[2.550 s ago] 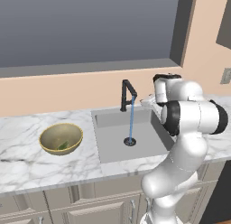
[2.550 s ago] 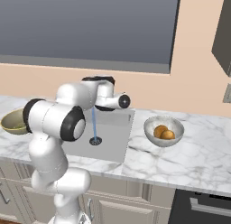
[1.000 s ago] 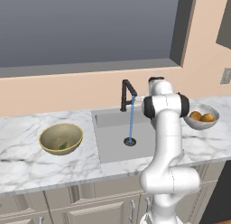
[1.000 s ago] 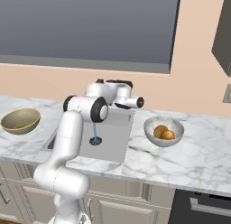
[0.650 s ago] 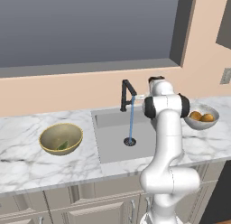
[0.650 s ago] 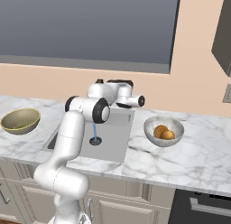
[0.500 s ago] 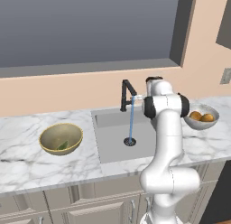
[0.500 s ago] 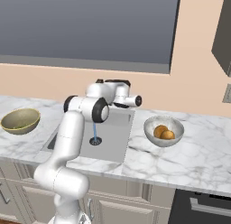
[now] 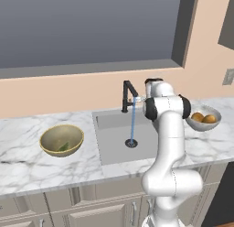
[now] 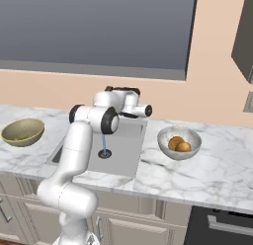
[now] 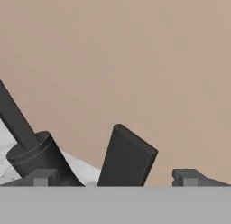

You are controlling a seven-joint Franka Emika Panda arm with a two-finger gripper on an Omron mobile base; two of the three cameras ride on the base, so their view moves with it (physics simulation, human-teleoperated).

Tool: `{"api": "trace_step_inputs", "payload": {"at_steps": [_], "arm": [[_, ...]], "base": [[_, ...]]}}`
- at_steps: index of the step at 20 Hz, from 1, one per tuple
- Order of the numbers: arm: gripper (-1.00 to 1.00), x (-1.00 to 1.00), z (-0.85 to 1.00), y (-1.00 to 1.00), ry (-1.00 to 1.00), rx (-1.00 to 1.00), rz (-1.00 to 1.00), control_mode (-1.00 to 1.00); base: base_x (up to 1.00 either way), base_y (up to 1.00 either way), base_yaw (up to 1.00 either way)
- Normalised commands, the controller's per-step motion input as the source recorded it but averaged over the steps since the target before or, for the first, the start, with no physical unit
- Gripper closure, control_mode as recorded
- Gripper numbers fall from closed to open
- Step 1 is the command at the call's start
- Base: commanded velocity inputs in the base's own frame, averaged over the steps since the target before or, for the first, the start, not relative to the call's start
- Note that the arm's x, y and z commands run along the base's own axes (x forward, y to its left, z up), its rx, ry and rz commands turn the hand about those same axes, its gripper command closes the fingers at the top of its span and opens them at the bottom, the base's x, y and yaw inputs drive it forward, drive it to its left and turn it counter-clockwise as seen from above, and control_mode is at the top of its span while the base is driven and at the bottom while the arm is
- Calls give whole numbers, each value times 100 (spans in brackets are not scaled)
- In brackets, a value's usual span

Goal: Pick the potatos from the sink and place them in one bowl. Place the lemon wedge in the other bowl. Then turn off the sink faucet.

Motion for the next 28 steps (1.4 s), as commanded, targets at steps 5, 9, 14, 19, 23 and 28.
{"api": "trace_step_inputs", "payload": {"at_steps": [5, 9, 14, 19, 23, 28], "arm": [[-100, 100, -14, 0, 0, 16, 73, -100], [-100, 100, -1, 41, 0, 9, 65, -100], [-100, 100, 0, 83, 0, 7, 52, -100], [-100, 99, 0, 93, 0, 8, 43, -100], [-100, 78, 0, 100, -6, 1, 14, -100], [-100, 65, 0, 100, -8, 0, 0, -100]], "base": [[0, 0, 0], [0, 0, 0], [0, 0, 0], [0, 0, 0], [0, 0, 0], [0, 0, 0]]}}
